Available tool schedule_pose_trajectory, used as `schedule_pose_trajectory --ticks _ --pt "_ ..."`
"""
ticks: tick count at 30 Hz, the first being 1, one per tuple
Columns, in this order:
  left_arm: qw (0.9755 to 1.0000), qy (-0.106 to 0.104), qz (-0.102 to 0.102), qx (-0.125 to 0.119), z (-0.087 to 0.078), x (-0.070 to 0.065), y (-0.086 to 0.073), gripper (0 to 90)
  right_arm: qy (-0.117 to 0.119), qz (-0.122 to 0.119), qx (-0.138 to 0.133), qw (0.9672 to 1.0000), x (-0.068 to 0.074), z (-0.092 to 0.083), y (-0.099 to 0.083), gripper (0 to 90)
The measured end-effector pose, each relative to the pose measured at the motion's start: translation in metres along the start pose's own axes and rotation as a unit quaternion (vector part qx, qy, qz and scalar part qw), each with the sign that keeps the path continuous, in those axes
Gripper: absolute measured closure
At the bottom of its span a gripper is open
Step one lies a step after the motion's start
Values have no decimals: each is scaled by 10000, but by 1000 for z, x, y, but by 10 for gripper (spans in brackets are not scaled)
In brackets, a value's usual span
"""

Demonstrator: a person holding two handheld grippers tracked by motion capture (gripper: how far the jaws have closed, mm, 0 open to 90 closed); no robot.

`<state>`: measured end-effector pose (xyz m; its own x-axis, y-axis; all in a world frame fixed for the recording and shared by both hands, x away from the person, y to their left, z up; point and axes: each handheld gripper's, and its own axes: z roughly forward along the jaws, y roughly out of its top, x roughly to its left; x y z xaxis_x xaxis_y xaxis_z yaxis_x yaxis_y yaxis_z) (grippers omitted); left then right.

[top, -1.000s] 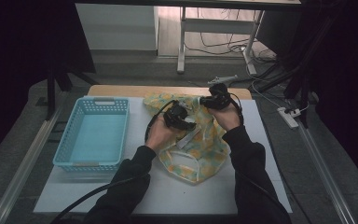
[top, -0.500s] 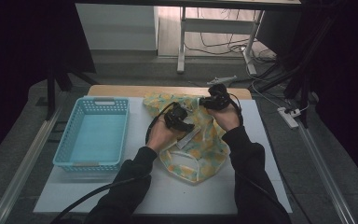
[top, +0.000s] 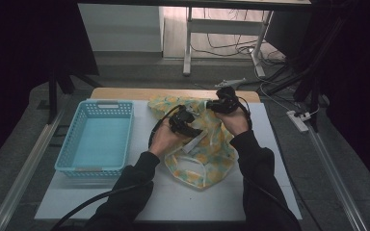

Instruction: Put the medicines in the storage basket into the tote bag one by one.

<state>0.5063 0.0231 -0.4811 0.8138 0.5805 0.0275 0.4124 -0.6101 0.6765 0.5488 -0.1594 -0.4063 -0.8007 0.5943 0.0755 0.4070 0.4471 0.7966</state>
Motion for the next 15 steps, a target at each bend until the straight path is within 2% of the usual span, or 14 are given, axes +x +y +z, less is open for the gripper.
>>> schedule_pose_trajectory --ticks 4,15 --pt "9999 -121 56 -68 -14 -3 1 347 -7 7 -17 10000 0 -1 0 885" --pt "9985 -484 72 -240 -36 -16 4 193 -14 -8 -12 10000 1 -2 0 885"
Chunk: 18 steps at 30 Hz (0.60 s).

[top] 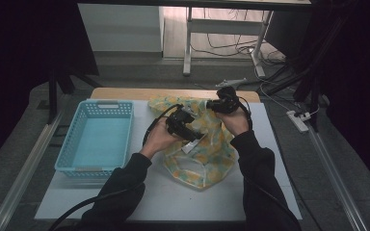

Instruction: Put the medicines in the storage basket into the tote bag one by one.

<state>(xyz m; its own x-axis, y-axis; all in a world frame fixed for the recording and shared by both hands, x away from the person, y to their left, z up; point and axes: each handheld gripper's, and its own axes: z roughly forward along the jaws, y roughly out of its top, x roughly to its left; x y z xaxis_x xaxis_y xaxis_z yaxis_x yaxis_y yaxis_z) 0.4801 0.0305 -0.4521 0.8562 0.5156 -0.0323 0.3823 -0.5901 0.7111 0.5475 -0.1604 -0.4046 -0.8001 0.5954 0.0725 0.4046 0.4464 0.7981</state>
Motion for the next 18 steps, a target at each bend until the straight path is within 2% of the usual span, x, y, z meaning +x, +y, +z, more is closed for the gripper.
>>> schedule_pose_trajectory --ticks 1,7,9,14,18 --pt "10000 -66 -24 -36 -4 -2 0 182 1 0 1 10000 0 0 0 885" --pt "9999 -86 7 -114 -17 -9 -3 136 2 -17 9 10000 1 -1 0 885" --pt "9995 -142 -89 -258 -25 -11 -6 109 5 -26 7 10000 1 -1 0 885" --pt "9986 -213 -238 -424 -34 -15 -10 31 36 -73 19 10000 4 -1 0 885" --pt "9980 -231 -267 -526 -46 -21 -18 24 64 -89 0 9999 6 -2 -1 885"
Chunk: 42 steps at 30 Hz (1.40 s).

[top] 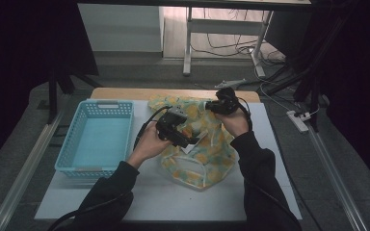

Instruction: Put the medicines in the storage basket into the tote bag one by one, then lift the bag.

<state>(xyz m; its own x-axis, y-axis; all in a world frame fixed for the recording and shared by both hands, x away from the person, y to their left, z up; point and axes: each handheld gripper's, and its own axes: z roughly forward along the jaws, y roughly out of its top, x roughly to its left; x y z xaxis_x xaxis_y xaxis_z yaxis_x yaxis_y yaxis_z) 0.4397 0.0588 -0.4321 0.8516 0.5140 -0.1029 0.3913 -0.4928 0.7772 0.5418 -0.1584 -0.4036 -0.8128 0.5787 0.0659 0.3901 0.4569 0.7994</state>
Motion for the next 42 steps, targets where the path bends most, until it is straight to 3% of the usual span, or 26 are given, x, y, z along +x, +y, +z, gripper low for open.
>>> schedule_pose_trajectory --ticks 7,17,21,28,31,42 --pt "9999 -99 76 -2 -9 -3 -14 5 6 -8 -8 10000 0 -3 -2 885" --pt "10000 -47 -12 -30 -13 -13 -37 0 48 -76 5 10000 5 -3 -2 885" --pt "9999 -43 -92 65 -12 -18 -42 0 72 -117 -10 9999 7 -4 0 885" --pt "9995 -173 -190 185 -4 -30 -54 0 92 -135 -14 9999 10 -4 0 885" --pt "9993 -214 -50 297 2 -37 -60 0 104 -155 -17 9998 11 -5 0 885" --pt "9984 -396 75 398 16 -47 -74 0 147 -165 -14 9998 14 -4 -4 885"
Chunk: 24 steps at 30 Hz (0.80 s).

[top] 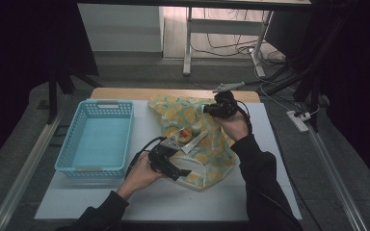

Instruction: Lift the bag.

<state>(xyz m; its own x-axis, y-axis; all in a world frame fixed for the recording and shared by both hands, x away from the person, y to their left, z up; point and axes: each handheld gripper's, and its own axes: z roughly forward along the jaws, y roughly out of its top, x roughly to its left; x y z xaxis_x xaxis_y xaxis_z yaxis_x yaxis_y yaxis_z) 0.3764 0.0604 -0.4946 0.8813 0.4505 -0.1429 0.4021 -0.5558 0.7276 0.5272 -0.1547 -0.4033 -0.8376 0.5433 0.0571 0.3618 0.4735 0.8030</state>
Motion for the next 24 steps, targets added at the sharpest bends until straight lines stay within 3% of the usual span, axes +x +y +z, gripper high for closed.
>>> schedule_pose_trajectory --ticks 13,17,18,22,24 --pt "9995 -109 84 283 18 -3 -16 11 41 11 13 10000 1 2 -4 885" --pt "9986 -21 214 476 25 -3 -21 53 52 16 14 10000 1 2 -5 885" --pt "9978 20 313 583 28 -3 -23 71 51 17 14 10000 1 2 -5 885" --pt "9971 -19 366 668 31 -3 -26 215 58 29 18 10000 0 3 -6 885" --pt "9964 184 456 689 29 -4 -27 334 52 27 20 10000 0 3 -6 885"
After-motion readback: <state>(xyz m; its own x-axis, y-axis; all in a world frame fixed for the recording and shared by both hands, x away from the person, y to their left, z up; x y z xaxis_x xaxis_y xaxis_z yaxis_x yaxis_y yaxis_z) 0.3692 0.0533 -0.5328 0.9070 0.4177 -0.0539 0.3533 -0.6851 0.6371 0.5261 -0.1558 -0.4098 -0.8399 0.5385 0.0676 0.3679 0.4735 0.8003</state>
